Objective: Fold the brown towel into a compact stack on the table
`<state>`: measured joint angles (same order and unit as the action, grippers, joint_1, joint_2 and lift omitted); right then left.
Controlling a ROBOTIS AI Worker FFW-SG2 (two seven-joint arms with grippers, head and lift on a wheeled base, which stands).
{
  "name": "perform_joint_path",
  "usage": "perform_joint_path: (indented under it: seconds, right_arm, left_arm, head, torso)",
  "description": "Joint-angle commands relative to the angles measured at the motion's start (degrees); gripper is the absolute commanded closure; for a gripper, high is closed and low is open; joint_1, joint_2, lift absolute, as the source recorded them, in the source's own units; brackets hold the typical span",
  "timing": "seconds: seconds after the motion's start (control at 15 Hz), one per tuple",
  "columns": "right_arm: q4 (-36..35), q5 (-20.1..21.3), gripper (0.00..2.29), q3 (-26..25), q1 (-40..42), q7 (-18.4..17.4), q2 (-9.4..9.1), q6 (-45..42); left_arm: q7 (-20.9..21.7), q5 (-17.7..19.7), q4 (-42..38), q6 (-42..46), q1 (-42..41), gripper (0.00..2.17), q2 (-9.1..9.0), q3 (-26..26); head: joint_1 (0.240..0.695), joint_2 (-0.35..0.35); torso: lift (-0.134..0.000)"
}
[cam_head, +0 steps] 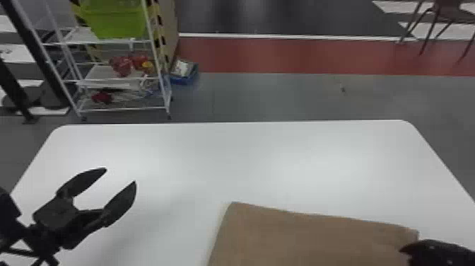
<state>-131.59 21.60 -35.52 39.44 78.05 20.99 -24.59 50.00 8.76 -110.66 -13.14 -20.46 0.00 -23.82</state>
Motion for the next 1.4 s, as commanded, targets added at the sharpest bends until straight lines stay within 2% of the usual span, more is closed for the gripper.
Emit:
perform_joint_path:
  seconds: [0.0, 0.2, 0.4, 0.53, 0.93, 1.33]
  right_arm:
    - [-0.42, -1.65, 1.71, -4.20, 2.75, 0.28, 0.10, 1.88]
    - [5.91, 3.10, 1.71, -2.09, 2.66, 0.28, 0.63, -2.86]
    - [8.46, 6.61, 1.71, 1.86, 2.66, 0.28, 1.33, -3.04]
    - [10.13, 8.72, 1.71, 4.15, 2.66, 0.28, 1.77, -2.86]
    - [14.00, 10.92, 1.71, 9.16, -1.21, 0.28, 1.95, -2.86]
    - [17.69, 11.62, 1.71, 14.52, -8.94, 0.28, 1.07, -1.81]
  left_arm:
    - [0.01, 0.20, 0.01, -0.01, -0.10, 0.08, -0.15, 0.00]
    - [0.01, -0.32, 0.45, -0.01, 0.07, 0.08, -0.15, 0.88]
    - [0.01, -0.41, 0.54, -0.01, -0.01, 0.08, -0.15, 1.06]
    - [-0.08, -0.41, 0.54, -0.01, -0.10, 0.08, -0.15, 1.06]
    - [0.01, -0.50, 0.80, 0.17, -0.10, 0.08, -0.15, 1.15]
    - [0.01, -0.50, 1.15, 0.17, -0.10, 0.08, -0.15, 0.62]
  head:
    - [0.695, -0.033]
    - [0.695, -0.083]
    - [0.695, -0.115]
    - [0.695, -0.113]
    - [0.695, -0.089]
    - [0.695, -0.040]
  torso:
    - [-0.119]
    - [-0.119]
    - [-0.119]
    - [-0.119]
    - [-0.119]
    - [-0.119]
